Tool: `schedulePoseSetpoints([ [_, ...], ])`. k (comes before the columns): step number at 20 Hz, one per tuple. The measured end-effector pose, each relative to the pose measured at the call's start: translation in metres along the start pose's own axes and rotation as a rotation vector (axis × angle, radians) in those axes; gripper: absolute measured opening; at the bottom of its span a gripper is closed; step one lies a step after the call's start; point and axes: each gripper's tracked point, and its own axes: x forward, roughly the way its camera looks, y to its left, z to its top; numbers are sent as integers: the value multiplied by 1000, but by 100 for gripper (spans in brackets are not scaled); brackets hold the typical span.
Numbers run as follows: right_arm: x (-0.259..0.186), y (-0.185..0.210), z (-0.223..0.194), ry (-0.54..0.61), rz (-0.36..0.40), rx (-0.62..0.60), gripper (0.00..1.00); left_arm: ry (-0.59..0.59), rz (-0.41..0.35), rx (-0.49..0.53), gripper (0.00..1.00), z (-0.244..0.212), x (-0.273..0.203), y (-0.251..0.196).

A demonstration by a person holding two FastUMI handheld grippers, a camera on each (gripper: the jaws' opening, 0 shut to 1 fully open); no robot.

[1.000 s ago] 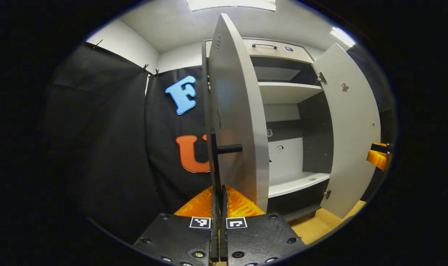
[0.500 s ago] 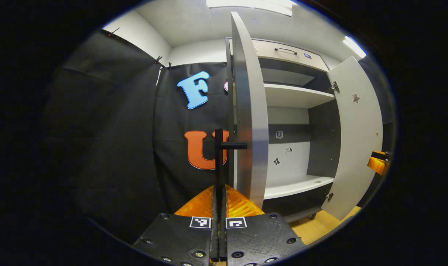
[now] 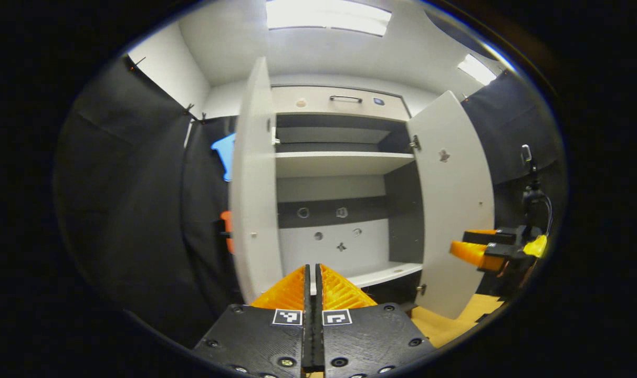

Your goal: Open the right door of the double-door shoe cabinet with the right hand, and open the left door with the left hand.

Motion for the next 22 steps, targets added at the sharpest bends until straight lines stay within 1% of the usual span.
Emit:
schedulePoseSetpoints([
  [1,-1,-3,-1,-7,-1,7,78,-5,6,-24,0,-10,10,-10],
  [2,-2,-5,-4,-9,-5,12,78,-8,36,-27,0,-21,19,-12],
  [3,-3,-7,-9,-15,-6,21,78,-10,80,-12,12,-31,25,-11],
  [4,-4,-9,-12,-24,-11,29,78,-21,113,15,24,-43,37,-10],
  [5,-5,-12,-15,-32,-18,34,78,-24,136,30,35,-54,40,-10],
  [6,-5,-16,-20,-36,-26,33,78,-28,153,34,36,-64,44,-11],
  [7,-5,-21,-26,-33,-38,26,78,-27,163,30,40,-72,45,-15],
  [8,-4,-25,-33,-34,-48,13,78,-39,162,26,41,-77,46,-21],
  [10,-4,-28,-44,-44,-59,-17,80,-92,184,40,97,-77,37,-29],
  [12,-1,-32,-59,-32,-91,-45,80,-139,209,85,96,-69,36,-31],
  [13,0,-32,-67,-21,-107,-49,80,-148,209,111,96,-68,35,-34],
  [15,0,-29,-75,-9,-104,-24,80,-152,211,142,96,-67,32,-39],
  [18,1,-24,-77,-4,-84,19,80,-132,197,115,95,-72,31,-42],
  [19,2,-23,-74,-12,-81,23,82,-124,194,103,95,-76,32,-43],
  [22,4,-21,-70,-20,-75,22,82,-76,203,80,95,-90,33,-39],
])
